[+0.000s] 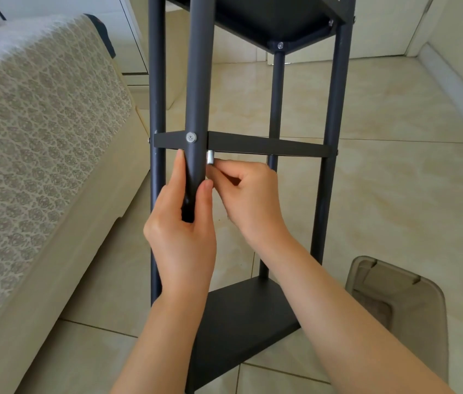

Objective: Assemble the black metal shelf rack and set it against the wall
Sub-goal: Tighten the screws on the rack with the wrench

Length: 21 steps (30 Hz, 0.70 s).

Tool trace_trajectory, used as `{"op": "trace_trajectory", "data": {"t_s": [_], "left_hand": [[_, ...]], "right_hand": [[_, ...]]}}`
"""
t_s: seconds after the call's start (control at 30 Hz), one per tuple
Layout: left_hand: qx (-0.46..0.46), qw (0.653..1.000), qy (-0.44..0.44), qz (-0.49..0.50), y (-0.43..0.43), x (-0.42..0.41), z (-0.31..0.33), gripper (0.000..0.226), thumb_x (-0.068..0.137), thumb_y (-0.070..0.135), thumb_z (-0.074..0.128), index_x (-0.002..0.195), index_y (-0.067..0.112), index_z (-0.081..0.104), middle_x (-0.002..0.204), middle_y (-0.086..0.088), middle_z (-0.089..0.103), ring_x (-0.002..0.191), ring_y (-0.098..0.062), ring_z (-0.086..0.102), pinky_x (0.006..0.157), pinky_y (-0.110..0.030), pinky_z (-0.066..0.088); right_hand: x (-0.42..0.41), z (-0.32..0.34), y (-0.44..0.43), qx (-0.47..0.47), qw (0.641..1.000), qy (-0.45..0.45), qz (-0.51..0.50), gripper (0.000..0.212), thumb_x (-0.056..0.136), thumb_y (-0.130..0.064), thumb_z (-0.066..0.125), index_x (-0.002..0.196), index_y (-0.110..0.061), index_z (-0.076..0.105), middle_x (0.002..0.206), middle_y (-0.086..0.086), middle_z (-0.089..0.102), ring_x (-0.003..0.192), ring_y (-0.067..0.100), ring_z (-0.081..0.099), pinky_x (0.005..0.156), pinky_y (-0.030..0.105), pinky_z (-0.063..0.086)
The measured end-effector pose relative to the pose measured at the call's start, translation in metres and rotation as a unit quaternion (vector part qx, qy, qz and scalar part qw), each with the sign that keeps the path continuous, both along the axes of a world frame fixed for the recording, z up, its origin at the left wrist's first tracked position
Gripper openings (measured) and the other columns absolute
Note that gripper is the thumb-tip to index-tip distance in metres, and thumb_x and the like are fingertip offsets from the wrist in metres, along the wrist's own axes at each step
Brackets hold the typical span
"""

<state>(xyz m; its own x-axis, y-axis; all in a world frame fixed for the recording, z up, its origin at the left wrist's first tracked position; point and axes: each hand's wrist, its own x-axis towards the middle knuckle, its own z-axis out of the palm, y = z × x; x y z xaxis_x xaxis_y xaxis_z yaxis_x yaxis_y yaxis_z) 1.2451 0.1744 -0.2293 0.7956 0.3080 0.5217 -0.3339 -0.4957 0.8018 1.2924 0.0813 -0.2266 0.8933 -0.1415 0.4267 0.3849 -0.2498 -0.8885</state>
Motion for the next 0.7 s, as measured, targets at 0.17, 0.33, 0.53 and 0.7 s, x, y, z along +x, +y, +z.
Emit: {"op": "trace_trajectory", "data": {"t_s": [0.17, 0.33, 0.53, 0.7], "left_hand": [[-0.005, 1.000, -0.002, -0.008, 0.001, 0.000, 0.001, 0.049, 0.101, 0.027, 0.058, 0.148, 0.025, 0.046, 0.075, -0.005, 0.061, 0.064, -0.024, 0.058, 0.067, -0.031, 0.054], [-0.002, 1.000, 0.000, -0.012, 0.004, 0.002, 0.001, 0.049, 0.101, 0.027, 0.058, 0.149, 0.023, 0.046, 0.078, -0.002, 0.061, 0.067, -0.020, 0.060, 0.069, -0.026, 0.052], [-0.003, 1.000, 0.001, -0.012, 0.004, 0.004, -0.001, 0.048, 0.101, 0.027, 0.058, 0.148, 0.025, 0.046, 0.080, 0.000, 0.061, 0.067, -0.017, 0.060, 0.070, -0.027, 0.054], [-0.006, 1.000, 0.006, -0.015, 0.005, 0.003, 0.000, 0.048, 0.101, 0.027, 0.059, 0.148, 0.026, 0.045, 0.077, -0.001, 0.060, 0.065, -0.022, 0.059, 0.068, -0.036, 0.056]], "right_hand": [[0.009, -0.014, 0.013, 0.005, 0.997, -0.052, -0.055, 0.030, 0.093, -0.014, 0.067, 0.065, -0.005, 0.066, 0.053, -0.008, 0.044, 0.051, 0.009, 0.036, 0.054, 0.021, 0.031], [0.019, -0.023, 0.023, 0.004, 0.993, -0.081, -0.088, 0.031, 0.095, -0.014, 0.062, 0.066, -0.001, 0.064, 0.057, 0.006, 0.055, 0.056, 0.023, 0.047, 0.055, 0.039, 0.041], [0.018, -0.025, 0.025, 0.020, 0.995, -0.063, -0.074, 0.027, 0.095, -0.014, 0.063, 0.073, 0.000, 0.069, 0.061, 0.009, 0.061, 0.058, 0.025, 0.052, 0.057, 0.042, 0.045], [0.011, -0.021, 0.016, 0.013, 1.000, -0.004, -0.026, 0.025, 0.096, -0.015, 0.062, 0.079, -0.001, 0.072, 0.065, 0.009, 0.066, 0.062, 0.025, 0.058, 0.062, 0.042, 0.047]]}}
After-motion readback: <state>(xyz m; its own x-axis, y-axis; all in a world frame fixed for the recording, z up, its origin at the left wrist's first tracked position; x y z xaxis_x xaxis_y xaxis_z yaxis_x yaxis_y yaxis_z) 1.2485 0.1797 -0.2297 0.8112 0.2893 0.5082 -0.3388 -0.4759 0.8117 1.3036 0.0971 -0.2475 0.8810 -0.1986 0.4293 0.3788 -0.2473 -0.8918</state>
